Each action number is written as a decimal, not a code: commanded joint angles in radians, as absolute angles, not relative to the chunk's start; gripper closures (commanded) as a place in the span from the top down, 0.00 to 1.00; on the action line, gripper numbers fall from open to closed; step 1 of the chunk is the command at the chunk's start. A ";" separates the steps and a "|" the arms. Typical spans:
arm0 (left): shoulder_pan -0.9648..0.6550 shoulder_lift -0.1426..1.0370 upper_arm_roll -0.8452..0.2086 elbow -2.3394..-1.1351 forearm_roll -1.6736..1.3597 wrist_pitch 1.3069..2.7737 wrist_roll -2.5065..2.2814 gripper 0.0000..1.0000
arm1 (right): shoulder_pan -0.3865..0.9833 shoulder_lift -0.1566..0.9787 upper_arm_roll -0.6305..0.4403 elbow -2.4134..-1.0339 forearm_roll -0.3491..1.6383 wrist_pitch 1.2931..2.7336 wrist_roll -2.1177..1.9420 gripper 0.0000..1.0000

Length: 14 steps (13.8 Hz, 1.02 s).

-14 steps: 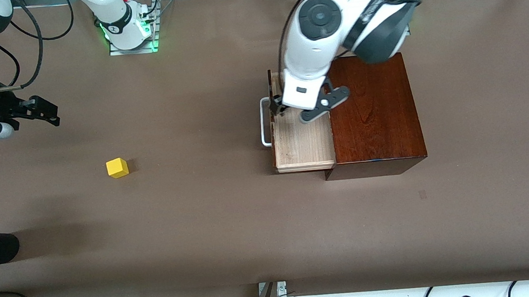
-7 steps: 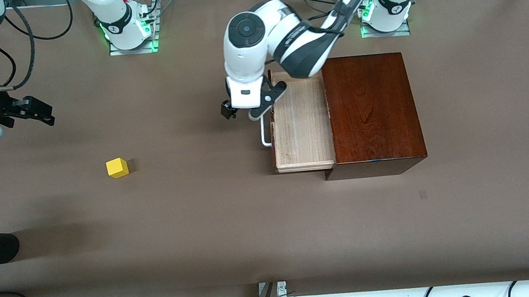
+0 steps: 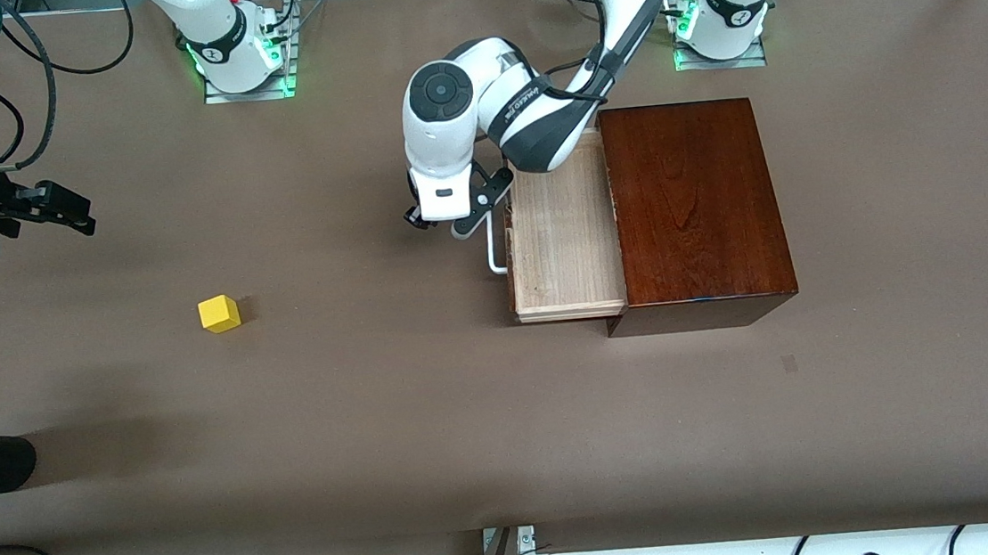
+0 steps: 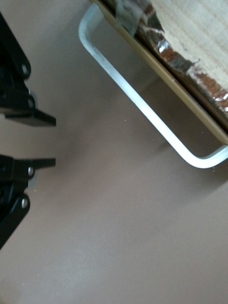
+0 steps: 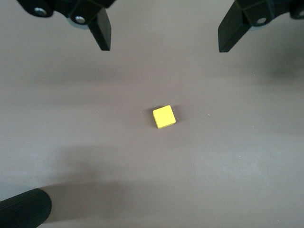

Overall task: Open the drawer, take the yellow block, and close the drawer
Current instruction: 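Push the drawer front into the box with the left gripper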

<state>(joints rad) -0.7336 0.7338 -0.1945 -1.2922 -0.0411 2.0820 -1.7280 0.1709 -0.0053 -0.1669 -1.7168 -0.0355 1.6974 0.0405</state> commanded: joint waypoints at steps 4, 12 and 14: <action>-0.741 0.778 -0.117 -1.259 -0.038 2.069 -1.726 0.00 | 0.163 -0.002 -0.161 -1.695 -0.035 1.675 0.058 1.00; -0.716 0.755 -0.038 -1.261 -0.026 1.895 -1.564 0.00 | 0.163 -0.006 -0.186 -1.694 0.009 1.674 0.057 1.00; -0.692 0.726 -0.028 -1.262 -0.025 1.841 -1.500 0.00 | 0.163 -0.003 -0.180 -1.678 0.014 1.674 0.051 1.00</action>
<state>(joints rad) -0.7208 0.7643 -0.0495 -1.2564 -0.0411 1.9323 -1.5768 0.1706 -0.0053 -0.1862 -1.7099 -0.0065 1.6966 0.0479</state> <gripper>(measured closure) 0.991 0.000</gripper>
